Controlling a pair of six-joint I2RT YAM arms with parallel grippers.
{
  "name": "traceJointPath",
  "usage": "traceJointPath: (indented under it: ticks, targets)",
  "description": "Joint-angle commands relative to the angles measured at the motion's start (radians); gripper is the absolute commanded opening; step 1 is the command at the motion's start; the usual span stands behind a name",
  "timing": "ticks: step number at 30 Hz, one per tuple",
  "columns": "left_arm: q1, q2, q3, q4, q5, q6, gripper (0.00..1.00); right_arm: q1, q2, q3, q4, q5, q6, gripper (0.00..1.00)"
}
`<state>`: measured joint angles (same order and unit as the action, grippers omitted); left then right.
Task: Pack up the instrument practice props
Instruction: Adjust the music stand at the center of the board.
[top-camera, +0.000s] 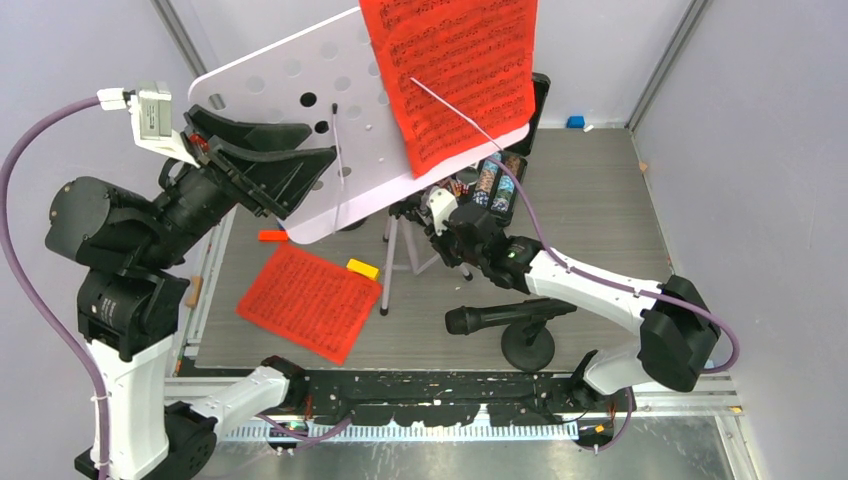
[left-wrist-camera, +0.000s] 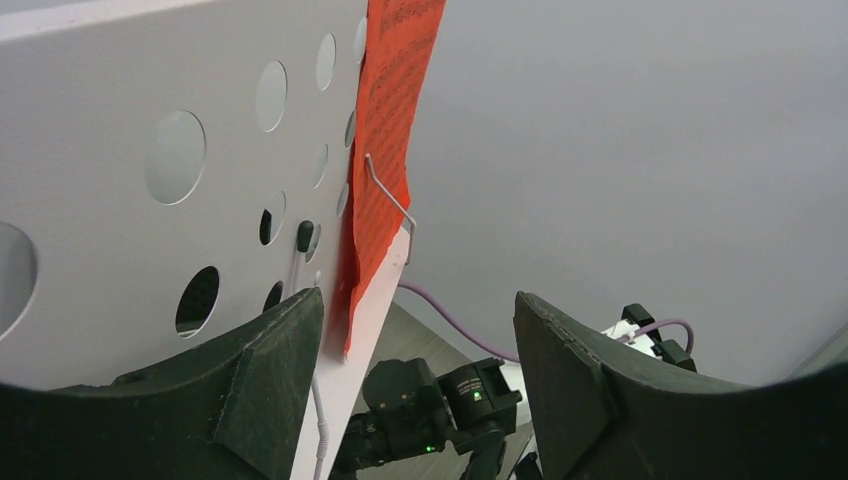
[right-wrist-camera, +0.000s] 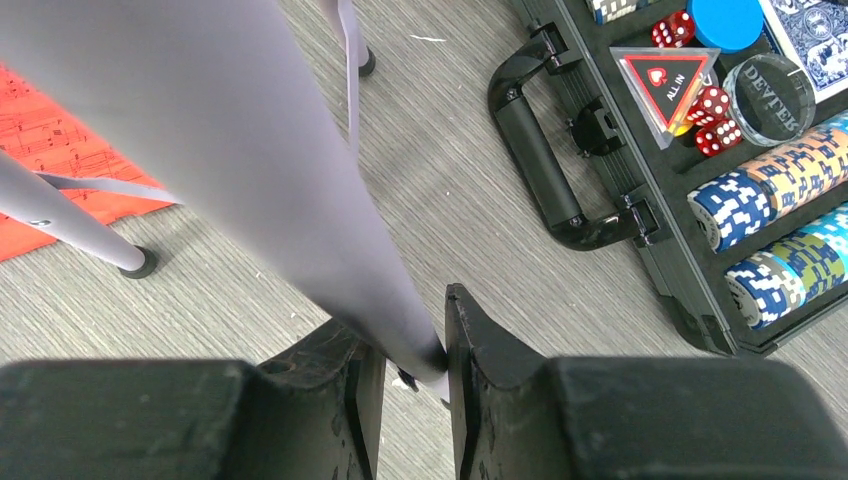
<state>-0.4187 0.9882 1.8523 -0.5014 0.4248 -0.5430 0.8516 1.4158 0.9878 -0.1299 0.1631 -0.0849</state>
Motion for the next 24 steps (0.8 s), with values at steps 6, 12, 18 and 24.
traceJointPath:
  ticks: [6, 12, 18, 24]
  targets:
    - [0.004, 0.019, -0.013, 0.047, 0.035, -0.01, 0.72, -0.008, -0.045, -0.03, -0.156, 0.133, -0.05, 0.03]
    - [0.003, 0.027, -0.03, 0.049, 0.049, -0.006, 0.72, -0.008, -0.036, -0.039, -0.193, 0.162, -0.021, 0.02]
    - [0.0, 0.032, -0.05, 0.051, 0.062, -0.006, 0.72, -0.008, -0.035, -0.062, -0.238, 0.201, 0.005, 0.02]
    - [-0.01, 0.035, -0.05, 0.058, 0.063, -0.005, 0.72, -0.008, -0.07, -0.096, -0.239, 0.211, 0.048, 0.04]
